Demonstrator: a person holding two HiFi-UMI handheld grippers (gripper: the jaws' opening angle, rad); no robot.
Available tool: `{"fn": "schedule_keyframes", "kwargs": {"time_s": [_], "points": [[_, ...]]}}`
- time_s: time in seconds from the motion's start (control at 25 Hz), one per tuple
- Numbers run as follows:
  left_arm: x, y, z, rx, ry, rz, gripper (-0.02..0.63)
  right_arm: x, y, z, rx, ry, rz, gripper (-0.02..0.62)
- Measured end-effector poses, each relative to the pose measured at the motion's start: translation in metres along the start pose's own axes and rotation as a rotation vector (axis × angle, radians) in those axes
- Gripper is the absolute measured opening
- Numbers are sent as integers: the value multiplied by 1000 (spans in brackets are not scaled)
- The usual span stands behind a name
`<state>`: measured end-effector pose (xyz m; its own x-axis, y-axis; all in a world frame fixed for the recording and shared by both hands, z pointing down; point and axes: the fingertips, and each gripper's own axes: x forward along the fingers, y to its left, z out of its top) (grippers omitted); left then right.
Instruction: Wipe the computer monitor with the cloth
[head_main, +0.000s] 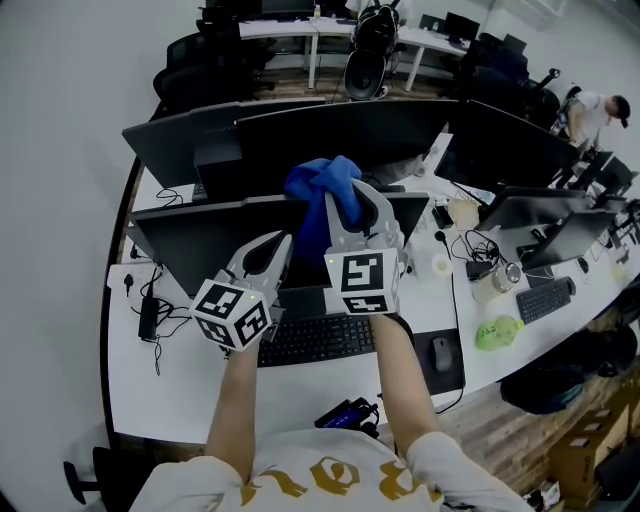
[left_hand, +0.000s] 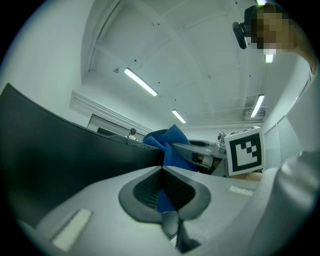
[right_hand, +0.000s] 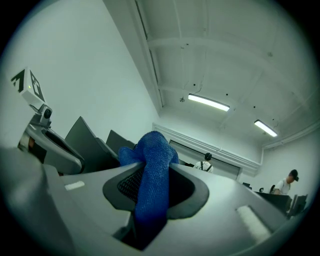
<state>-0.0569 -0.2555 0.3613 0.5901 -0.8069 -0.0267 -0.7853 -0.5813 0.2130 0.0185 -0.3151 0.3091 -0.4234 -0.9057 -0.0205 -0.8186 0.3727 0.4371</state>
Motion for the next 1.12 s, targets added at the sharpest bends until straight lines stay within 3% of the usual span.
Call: {"fn": "schedule_keyframes", "kwargs": {"time_s": [0.64, 1.12], "points": [[21, -18, -8, 10, 20, 10, 0, -12, -40, -18, 3, -36, -13, 133], [47, -35, -17, 19, 36, 21, 0, -22, -77, -36, 66, -59, -14, 133]]}}
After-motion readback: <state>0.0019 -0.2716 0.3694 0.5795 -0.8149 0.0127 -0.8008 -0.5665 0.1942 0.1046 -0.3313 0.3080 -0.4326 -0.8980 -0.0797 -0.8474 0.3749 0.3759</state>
